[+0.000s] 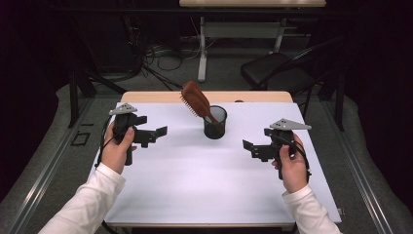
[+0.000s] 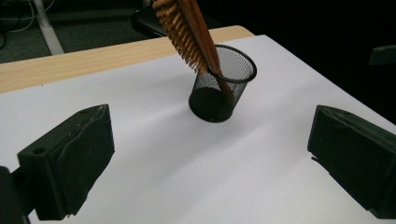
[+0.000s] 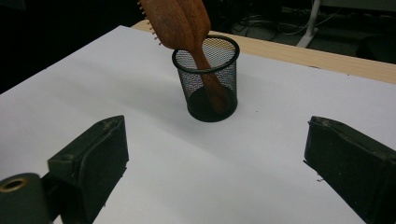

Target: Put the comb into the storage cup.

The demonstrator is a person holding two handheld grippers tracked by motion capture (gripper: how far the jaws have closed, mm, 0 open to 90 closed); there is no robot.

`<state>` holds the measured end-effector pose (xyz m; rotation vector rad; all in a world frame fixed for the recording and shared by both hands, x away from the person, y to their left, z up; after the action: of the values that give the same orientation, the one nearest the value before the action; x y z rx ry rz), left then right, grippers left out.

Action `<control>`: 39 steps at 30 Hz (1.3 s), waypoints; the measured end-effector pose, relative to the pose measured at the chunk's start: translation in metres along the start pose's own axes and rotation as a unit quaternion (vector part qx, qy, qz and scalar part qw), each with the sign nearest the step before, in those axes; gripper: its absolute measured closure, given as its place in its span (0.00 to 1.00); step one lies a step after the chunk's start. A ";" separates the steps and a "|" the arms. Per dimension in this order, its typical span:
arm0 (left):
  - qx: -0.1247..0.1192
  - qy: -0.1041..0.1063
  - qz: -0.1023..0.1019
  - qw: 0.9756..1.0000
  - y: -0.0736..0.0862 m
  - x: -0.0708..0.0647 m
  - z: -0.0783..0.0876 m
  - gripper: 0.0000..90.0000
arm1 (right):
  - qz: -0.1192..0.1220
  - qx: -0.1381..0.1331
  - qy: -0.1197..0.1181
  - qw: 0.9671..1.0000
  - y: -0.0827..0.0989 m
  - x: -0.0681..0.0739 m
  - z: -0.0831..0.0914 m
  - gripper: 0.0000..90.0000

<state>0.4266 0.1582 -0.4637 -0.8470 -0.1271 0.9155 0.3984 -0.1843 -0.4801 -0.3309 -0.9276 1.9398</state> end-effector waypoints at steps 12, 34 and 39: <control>-0.009 0.023 0.026 0.999 0.036 0.011 -0.007 0.01 | -0.020 -0.007 0.011 1.000 0.025 -0.021 0.006 0.07; -0.017 0.027 0.029 0.999 0.067 0.021 -0.016 0.01 | -0.046 -0.003 0.024 0.999 0.055 -0.042 -0.001 0.07; -0.022 0.012 0.031 0.999 0.071 0.025 -0.016 0.01 | -0.050 -0.004 0.031 0.998 0.060 -0.046 -0.002 0.07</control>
<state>0.4034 0.1897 -0.5300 -0.9074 -0.1003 0.9635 0.3861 -0.2390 -0.5307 -0.3406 -0.8955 1.8254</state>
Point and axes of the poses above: each handheld gripper's, and its own axes: z roughly backward along the jaws, y roughly out of its underside, x roughly to its left, the point moved 8 cm from there along -z, roughly forward along the jaws, and after that the axes turned 15 degrees about x, right-handed, at the moved point
